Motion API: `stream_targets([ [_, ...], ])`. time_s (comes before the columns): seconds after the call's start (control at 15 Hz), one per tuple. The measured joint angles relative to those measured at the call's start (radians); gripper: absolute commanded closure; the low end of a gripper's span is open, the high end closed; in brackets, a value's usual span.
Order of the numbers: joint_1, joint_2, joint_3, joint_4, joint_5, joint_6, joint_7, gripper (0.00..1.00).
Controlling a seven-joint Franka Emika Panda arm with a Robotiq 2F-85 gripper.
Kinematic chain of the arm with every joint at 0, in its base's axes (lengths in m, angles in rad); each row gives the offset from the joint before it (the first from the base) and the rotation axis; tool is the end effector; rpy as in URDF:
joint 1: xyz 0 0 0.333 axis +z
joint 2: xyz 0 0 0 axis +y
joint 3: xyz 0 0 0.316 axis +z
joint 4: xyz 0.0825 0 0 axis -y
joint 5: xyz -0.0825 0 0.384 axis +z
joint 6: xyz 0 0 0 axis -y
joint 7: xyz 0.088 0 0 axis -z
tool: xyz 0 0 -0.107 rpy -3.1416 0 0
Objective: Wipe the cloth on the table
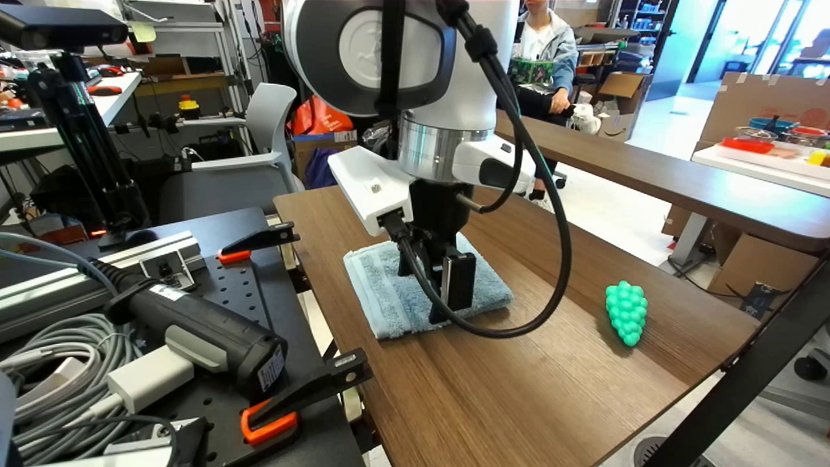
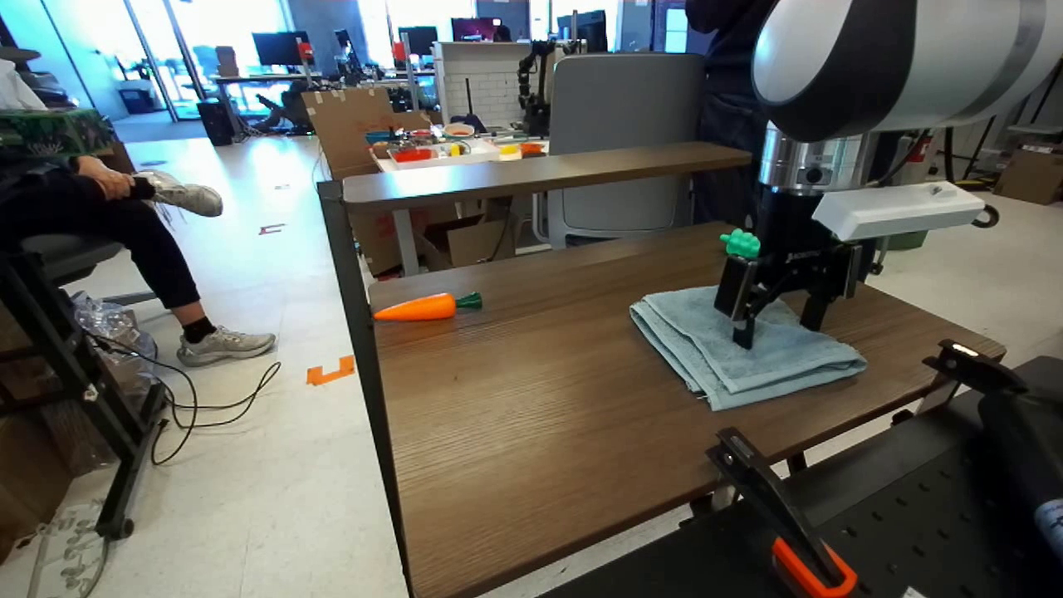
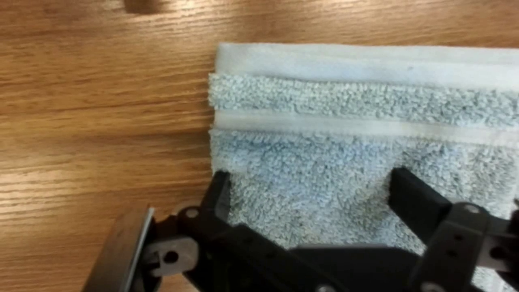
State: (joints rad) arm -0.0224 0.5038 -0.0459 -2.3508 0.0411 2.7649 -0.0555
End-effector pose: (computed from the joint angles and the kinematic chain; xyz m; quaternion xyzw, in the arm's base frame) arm 0.4894 -0.0374 0.1108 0.9987 -0.0235 -0.0446 0.0017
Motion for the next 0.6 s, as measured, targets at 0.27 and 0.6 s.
stream_targets([
  [0.27,0.0,0.002,0.003,0.006,0.001,0.0,0.01,0.0],
  [0.6,0.009,0.061,-0.003,0.064,0.001,0.027,0.083,0.0],
])
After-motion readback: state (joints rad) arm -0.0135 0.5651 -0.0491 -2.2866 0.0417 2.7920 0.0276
